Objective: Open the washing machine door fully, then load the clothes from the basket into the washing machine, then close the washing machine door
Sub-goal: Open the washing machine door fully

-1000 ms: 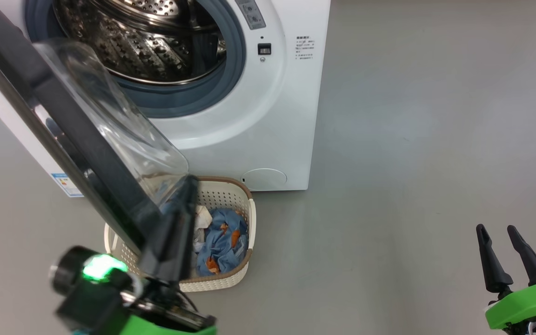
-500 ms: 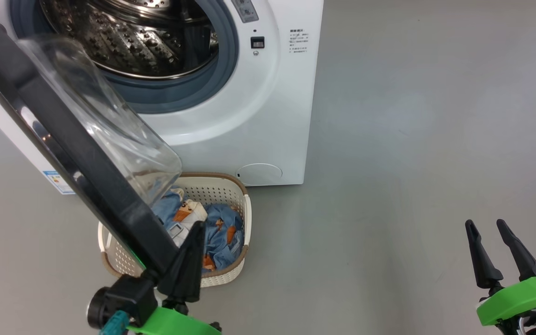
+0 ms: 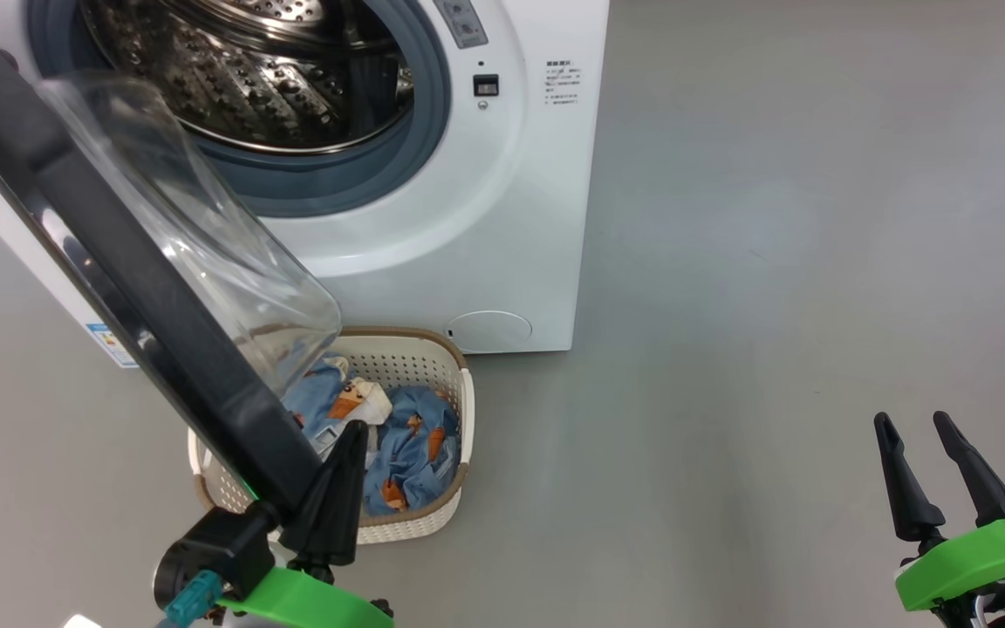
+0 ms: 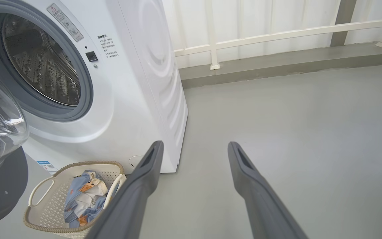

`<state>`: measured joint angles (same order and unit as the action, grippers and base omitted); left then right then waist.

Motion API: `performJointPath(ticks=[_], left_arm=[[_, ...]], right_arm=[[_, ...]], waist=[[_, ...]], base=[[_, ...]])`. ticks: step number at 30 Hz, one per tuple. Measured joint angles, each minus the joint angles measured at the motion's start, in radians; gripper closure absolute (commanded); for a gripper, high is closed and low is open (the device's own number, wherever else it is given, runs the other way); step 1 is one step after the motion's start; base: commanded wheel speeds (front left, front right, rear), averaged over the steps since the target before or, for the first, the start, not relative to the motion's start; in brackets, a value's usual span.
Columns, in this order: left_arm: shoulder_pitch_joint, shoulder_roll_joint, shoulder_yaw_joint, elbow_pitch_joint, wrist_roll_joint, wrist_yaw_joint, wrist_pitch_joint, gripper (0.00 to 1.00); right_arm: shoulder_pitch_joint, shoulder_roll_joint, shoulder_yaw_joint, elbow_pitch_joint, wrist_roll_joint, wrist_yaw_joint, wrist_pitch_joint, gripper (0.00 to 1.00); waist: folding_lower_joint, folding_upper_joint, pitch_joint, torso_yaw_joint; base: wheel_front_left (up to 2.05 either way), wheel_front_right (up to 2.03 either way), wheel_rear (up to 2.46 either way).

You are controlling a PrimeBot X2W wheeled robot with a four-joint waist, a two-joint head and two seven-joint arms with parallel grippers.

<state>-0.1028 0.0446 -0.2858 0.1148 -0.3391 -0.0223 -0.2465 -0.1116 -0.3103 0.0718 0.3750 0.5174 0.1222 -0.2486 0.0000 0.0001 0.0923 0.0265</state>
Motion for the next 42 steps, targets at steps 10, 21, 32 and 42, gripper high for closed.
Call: performJointPath(ticks=[10,21,32,42], left_arm=[[0.004,-0.013,0.011,0.011,-0.001,-0.001,-0.001,1.00],[0.052,-0.012,0.056,-0.022,-0.001,0.000,-0.008,1.00],[0.069,0.000,0.139,-0.049,0.000,0.042,-0.008,1.00],[0.085,0.043,0.260,-0.053,0.001,0.090,-0.008,1.00]], right_arm=[[0.002,-0.004,-0.002,-0.004,-0.005,0.000,0.000,0.00],[0.002,-0.016,-0.001,-0.007,-0.005,0.000,0.000,0.00],[0.002,-0.029,0.002,-0.007,-0.005,0.000,0.000,0.00],[0.002,-0.030,0.005,-0.011,-0.005,0.000,0.000,0.00]], waist=[[0.0000,0.0000,-0.008,0.043],[0.0000,0.0000,-0.004,0.142],[0.0000,0.0000,0.002,0.231],[0.0001,0.0000,0.017,0.250]], base=[[0.00,0.00,0.00],[0.00,0.00,0.00],[0.00,0.00,0.00],[0.00,0.00,0.00]])
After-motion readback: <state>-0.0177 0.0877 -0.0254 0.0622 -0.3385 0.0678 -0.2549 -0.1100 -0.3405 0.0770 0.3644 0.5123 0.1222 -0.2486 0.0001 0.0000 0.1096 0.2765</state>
